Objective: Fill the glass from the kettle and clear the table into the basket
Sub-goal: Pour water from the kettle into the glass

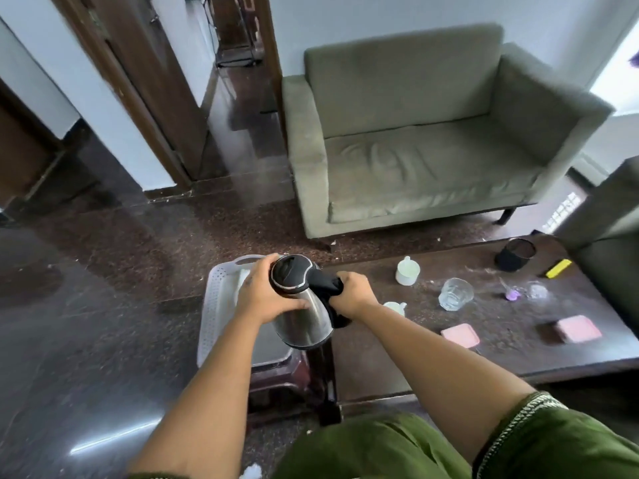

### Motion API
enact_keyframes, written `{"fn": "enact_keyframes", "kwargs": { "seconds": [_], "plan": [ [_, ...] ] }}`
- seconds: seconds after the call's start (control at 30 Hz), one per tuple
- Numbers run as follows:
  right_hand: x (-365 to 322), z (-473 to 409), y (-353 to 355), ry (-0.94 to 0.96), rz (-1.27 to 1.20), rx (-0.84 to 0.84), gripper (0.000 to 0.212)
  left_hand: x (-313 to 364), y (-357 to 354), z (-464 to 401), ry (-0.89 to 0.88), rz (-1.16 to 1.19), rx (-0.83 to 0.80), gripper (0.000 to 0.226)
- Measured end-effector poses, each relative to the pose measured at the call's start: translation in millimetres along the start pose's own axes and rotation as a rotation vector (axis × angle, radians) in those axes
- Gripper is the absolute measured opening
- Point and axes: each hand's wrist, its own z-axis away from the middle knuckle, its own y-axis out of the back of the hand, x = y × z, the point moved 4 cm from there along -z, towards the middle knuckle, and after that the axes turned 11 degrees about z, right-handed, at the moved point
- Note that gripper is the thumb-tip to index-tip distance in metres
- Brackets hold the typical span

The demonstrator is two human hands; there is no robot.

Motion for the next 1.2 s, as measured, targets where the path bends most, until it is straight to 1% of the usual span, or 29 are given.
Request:
{"fn": "enact_keyframes", "kwargs": {
  "seconds": [0.07, 0.13, 0.2, 0.23, 0.27, 0.3, 0.33, 0.37, 0.4, 0.43, 0.5, 0.57, 0.63, 0.7, 0.77, 0.87, 0.97, 1.03, 1.1, 1.13, 1.2],
  "plan": [
    [29.2, 15.8, 24.0, -0.046, -0.024, 0.048, 0.013, 13.5, -32.4, 15.0, -0.001, 0.122, 0.051, 0.133],
    [59.3, 32.2, 45.1, -0.074, -0.031, 0.08, 0.02, 27.5, -68.9, 33.9, -0.034, 0.188, 0.112, 0.139],
    [92.1, 48.3, 62.6, -0.118, -0.025, 0.106, 0.012, 39.3, -105.6, 48.7, -0.039, 0.224, 0.174, 0.142],
    [109.3, 56.8, 70.8, -0.149, -0.019, 0.124, 0.006, 44.2, -124.7, 53.7, -0.009, 0.26, 0.19, 0.144],
    [126.3, 65.2, 78.7, -0.179, -0.016, 0.146, 0.004, 48.8, -144.8, 58.2, 0.044, 0.309, 0.183, 0.147],
    [143.0, 72.9, 85.7, -0.204, -0.018, 0.169, 0.006, 52.1, -165.7, 62.0, 0.106, 0.374, 0.146, 0.147],
    [158.2, 81.1, 92.6, -0.227, -0.022, 0.189, 0.009, 53.6, -187.5, 65.5, 0.159, 0.449, 0.086, 0.14],
    [172.8, 89.0, 98.9, -0.249, -0.027, 0.202, 0.01, 53.7, -209.8, 70.6, 0.199, 0.51, 0.013, 0.128],
    [186.1, 96.6, 105.3, -0.278, -0.031, 0.212, 0.008, 53.6, -230.6, 77.5, 0.241, 0.535, -0.07, 0.118],
    [198.8, 103.6, 111.9, -0.307, -0.039, 0.228, 0.006, 53.5, -249.5, 84.7, 0.272, 0.53, -0.148, 0.114],
    [222.0, 114.6, 125.7, -0.35, -0.074, 0.28, 0.02, 55.4, -281.1, 94.4, 0.28, 0.481, -0.252, 0.119],
    [240.5, 121.1, 140.0, -0.379, -0.09, 0.332, 0.031, 63.9, -306.9, 93.0, 0.274, 0.479, -0.31, 0.119],
    [258.3, 119.9, 153.1, -0.434, -0.142, 0.363, 0.028, 77.9, -331.7, 85.1, 0.283, 0.533, -0.375, 0.107],
    [275.8, 112.2, 165.3, -0.485, -0.223, 0.385, 0.019, 92.3, -356.4, 74.9, 0.297, 0.6, -0.438, 0.091],
    [293.6, 99.5, 175.5, -0.506, -0.262, 0.375, 0.011, 103.1, -382.0, 64.1, 0.323, 0.66, -0.491, 0.081],
    [318.7, 79.3, 184.8, -0.499, -0.24, 0.34, 0.022, 109.2, -418.4, 43.8, 0.358, 0.669, -0.531, 0.083],
    [345.2, 60.9, 187.7, -0.49, -0.264, 0.318, 0.026, 107.9, -451.6, 22.5, 0.33, 0.617, -0.543, 0.082],
    [362.5, 53.3, 186.9, -0.478, -0.347, 0.342, 0.039, 106.1, -469.5, 12.3, 0.281, 0.558, -0.548, 0.08],
    [380.8, 48.6, 185.9, -0.501, -0.411, 0.387, 0.051, 103.9, -487.1, 2.7, 0.284, 0.534, -0.6, 0.082],
    [389.7, 46.9, 185.3, -0.525, -0.431, 0.407, 0.054, 101.2, -494.3, -2.3, 0.284, 0.513, -0.631, 0.086],
    [404.9, 41.0, 185.1, -0.56, -0.441, 0.418, 0.051, 91.6, -503.3, -11.7, 0.267, 0.417, -0.673, 0.093]
  ]
}}
